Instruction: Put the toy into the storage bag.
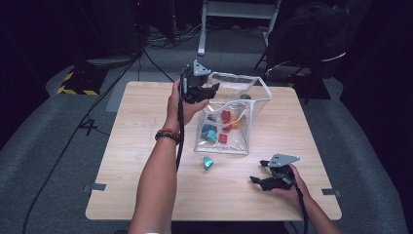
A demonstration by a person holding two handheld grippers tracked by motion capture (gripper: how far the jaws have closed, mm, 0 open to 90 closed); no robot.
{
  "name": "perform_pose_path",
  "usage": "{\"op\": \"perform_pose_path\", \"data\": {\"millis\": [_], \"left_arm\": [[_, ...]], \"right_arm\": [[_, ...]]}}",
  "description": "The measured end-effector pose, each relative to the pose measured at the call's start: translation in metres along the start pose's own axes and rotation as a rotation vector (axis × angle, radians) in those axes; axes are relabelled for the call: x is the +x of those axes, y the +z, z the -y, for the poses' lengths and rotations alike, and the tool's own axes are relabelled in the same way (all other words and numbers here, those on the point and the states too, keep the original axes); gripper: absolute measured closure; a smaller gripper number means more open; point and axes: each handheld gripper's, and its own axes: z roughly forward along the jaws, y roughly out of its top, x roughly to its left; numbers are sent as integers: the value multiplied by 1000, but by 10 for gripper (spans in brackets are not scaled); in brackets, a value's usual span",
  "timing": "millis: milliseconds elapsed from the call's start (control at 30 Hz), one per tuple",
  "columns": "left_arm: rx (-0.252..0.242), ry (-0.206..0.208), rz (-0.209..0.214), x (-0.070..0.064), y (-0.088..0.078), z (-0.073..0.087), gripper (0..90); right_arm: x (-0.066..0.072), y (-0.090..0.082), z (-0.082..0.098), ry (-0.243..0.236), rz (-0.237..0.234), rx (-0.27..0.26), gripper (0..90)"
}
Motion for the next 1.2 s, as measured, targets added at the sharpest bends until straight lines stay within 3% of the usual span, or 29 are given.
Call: {"op": "perform_pose_path", "data": {"millis": [267,567,700,967,1200], "left_arm": [[-5,6,-72,18,-21,4,416],[4,-44,-120,36,-35,16,235],[1,-61,-126,42,-41,22,206],[31,-56,-156,51,-52,37,183],[23,-56,-172,53,-60,54,187]], "right_arm": [[0,0,0,-1,1,0,209],[0,0,0,-3,1,-1,208],[0,0,0,-2,1,0,208],[0,0,0,-2,1,0,208],[0,0,0,-2,1,0,208]]}}
